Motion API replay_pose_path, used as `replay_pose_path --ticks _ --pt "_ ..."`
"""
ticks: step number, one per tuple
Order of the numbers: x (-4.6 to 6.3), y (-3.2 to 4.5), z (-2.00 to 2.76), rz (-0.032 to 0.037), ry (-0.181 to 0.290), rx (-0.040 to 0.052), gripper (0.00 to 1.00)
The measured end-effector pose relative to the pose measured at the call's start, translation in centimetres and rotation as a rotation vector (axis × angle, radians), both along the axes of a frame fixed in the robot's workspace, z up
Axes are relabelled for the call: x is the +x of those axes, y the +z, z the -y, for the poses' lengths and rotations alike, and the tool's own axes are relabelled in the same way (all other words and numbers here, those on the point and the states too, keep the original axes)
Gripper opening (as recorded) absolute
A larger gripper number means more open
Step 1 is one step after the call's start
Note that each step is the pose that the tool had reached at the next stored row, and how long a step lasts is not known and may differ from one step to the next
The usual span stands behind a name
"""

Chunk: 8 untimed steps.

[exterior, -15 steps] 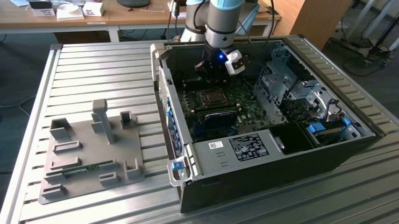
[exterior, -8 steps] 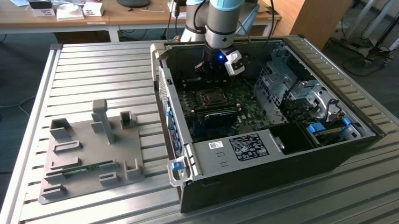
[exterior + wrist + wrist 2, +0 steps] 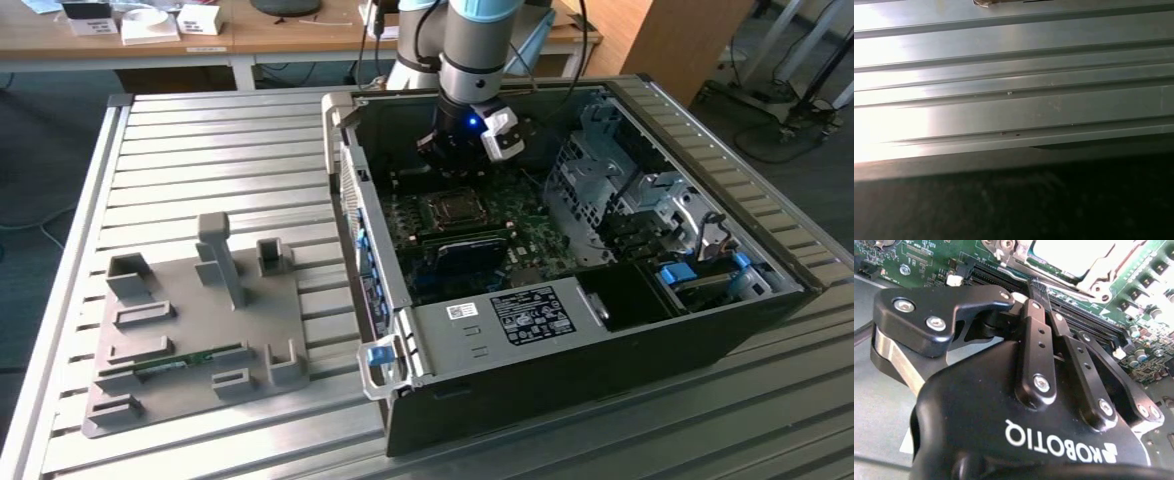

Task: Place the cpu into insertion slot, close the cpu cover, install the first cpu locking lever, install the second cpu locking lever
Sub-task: 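Install the first cpu locking lever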

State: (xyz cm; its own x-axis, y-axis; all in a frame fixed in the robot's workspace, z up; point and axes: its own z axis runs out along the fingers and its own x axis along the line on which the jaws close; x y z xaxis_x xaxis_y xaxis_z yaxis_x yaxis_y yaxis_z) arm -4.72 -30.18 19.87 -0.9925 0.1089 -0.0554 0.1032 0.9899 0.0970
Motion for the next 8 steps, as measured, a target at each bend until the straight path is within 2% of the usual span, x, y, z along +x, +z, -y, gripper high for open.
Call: replay_pose_path --ticks 5,8 --pt "0.00 0.14 0.00 0.0002 -0.008 0.0002 0.11" --pt "0.00 0.15 0.00 0.0000 -0.032 0.0000 0.11"
